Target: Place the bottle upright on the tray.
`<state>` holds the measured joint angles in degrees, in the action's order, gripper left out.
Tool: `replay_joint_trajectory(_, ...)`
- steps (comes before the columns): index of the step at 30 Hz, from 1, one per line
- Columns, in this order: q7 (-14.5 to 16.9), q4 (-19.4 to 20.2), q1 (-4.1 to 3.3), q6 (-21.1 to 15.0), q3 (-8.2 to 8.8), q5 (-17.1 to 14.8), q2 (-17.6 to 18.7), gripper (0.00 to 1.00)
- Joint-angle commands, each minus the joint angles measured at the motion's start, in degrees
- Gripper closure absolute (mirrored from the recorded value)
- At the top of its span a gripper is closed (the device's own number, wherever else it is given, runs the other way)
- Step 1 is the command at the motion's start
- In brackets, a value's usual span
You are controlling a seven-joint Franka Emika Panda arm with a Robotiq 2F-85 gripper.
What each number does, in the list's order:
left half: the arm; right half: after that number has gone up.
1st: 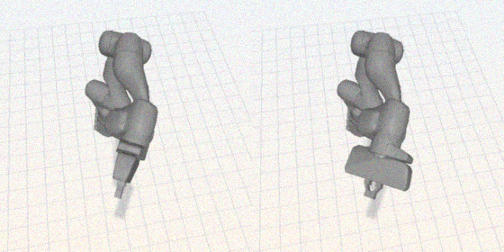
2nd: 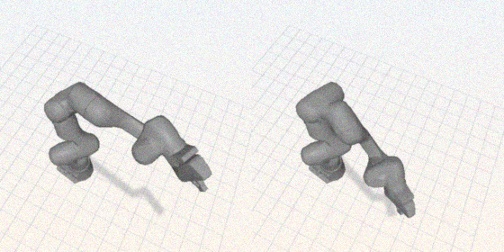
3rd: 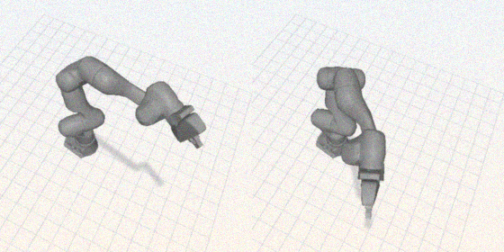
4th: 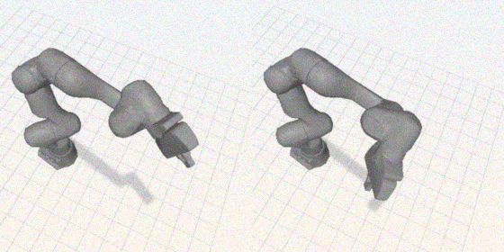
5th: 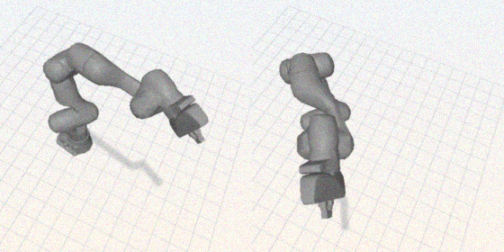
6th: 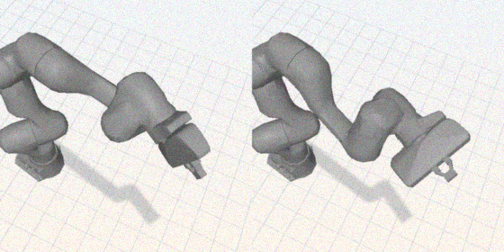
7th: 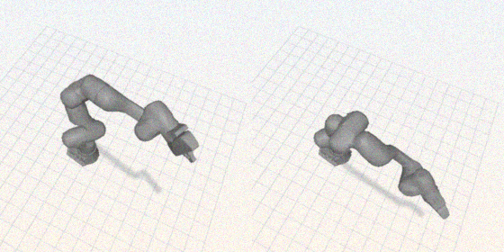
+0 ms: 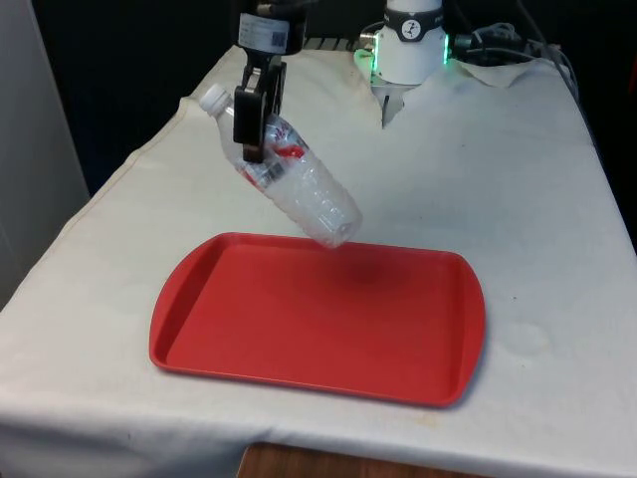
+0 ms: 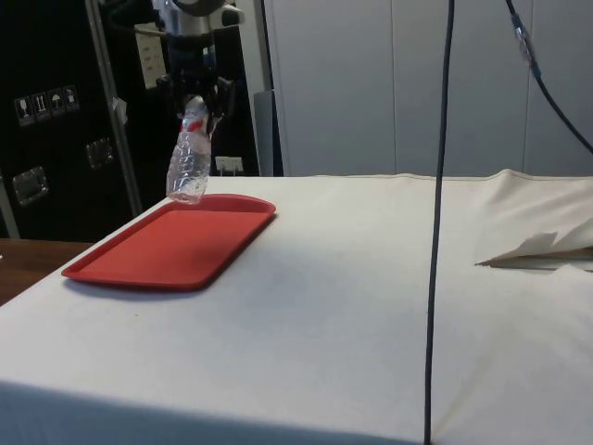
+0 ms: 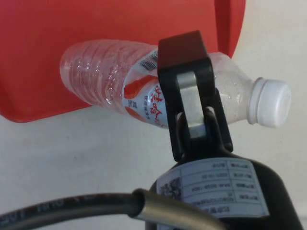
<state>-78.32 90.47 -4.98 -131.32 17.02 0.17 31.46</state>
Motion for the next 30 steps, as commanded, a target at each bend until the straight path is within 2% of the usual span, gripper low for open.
replay_joint_trajectory(1, -0.7, -0.5, -0.29, 0.3, 0.40, 0.7, 0.3, 1.00)
replay_joint_trajectory(6, -0.7, -0.9, -0.34, 0.1, 0.40, 2.8, 0.5, 1.00)
replay_joint_trajectory(7, -0.1, -0.5, 0.00, 0.0, 0.00, 2.5, 0.2, 1.00)
replay_joint_trajectory(8, -0.7, -1.0, -0.34, 0.1, 0.46, 3.2, 0.5, 1.00)
replay_joint_trajectory(13, -0.9, -1.4, -0.34, 0.1, 0.46, 5.8, 0.9, 1.00)
replay_joint_trajectory(14, -0.1, -0.9, 0.00, 0.0, 0.00, 5.2, 0.3, 1.00)
replay_joint_trajectory(15, -1.0, -1.5, -0.34, 0.1, 0.46, 6.2, 0.9, 1.00)
replay_joint_trajectory(21, -1.5, -3.1, -0.40, 0.2, 0.52, 9.4, 2.1, 1.00)
replay_joint_trajectory(22, -0.7, -2.6, 0.00, 0.0, 0.00, 8.9, 1.6, 1.00)
replay_joint_trajectory(23, -1.6, -3.4, -0.40, 0.2, 0.52, 9.8, 2.2, 1.00)
replay_joint_trajectory(30, -3.4, -5.9, -0.52, -0.3, 0.52, 13.3, 4.5, 1.00)
